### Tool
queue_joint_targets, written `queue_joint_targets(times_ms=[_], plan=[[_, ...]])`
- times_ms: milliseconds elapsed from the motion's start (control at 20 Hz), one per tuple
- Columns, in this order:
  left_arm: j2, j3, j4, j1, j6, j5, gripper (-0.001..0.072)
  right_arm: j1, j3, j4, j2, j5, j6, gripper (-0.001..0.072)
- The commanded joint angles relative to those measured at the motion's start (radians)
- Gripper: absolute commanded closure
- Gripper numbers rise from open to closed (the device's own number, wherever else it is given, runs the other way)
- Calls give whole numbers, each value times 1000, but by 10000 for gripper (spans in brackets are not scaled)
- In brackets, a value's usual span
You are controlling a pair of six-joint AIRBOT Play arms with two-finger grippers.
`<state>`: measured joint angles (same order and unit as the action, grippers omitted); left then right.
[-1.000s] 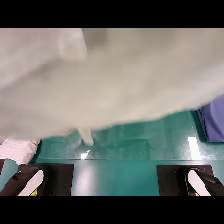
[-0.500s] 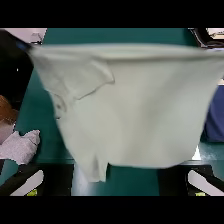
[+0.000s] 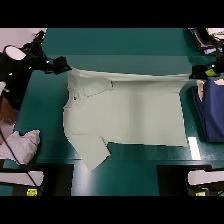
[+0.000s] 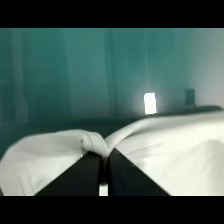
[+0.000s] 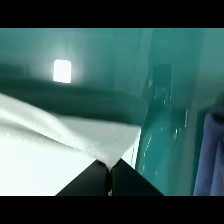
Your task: Fold the shirts.
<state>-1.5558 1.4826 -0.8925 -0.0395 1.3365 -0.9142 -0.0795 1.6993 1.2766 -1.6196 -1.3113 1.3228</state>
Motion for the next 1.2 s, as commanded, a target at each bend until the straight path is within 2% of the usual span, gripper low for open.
queue_joint_targets(times_ms=[0, 100, 250, 350, 650, 900, 950, 1000, 1050, 1100, 1150], plan=[[-84, 82, -2, 11, -16, 45, 680, 7, 129, 0, -101, 30, 16, 694], [-83, 84, -31, 6, -28, -9, 680, 6, 145, 5, -102, 6, 15, 694], [-83, 83, -131, 3, -24, -179, 681, 6, 135, 10, -102, -91, 15, 695], [-82, 61, -169, 6, -24, -251, 681, 8, 62, 10, -75, -92, 15, 695], [-82, -111, -173, 6, -15, -278, 681, 9, -305, 4, 51, 54, 15, 694], [-82, -173, -181, 6, 29, -275, 677, 9, -457, -2, 102, 103, 16, 693], [-82, -173, -182, 5, 45, -282, 590, 9, -469, -2, 108, 98, 16, 687], [-82, -173, -186, 6, 53, -294, 296, 9, -476, -2, 114, 97, 16, 550], [-82, -172, -190, 5, 60, -314, 212, 9, -475, -4, 122, 97, 16, 303], [-79, -172, -206, 5, 70, -338, 212, 5, -475, -21, 137, 98, 16, 218], [-65, -173, -243, 5, 80, -360, 213, -3, -475, -36, 162, 97, 16, 219]])
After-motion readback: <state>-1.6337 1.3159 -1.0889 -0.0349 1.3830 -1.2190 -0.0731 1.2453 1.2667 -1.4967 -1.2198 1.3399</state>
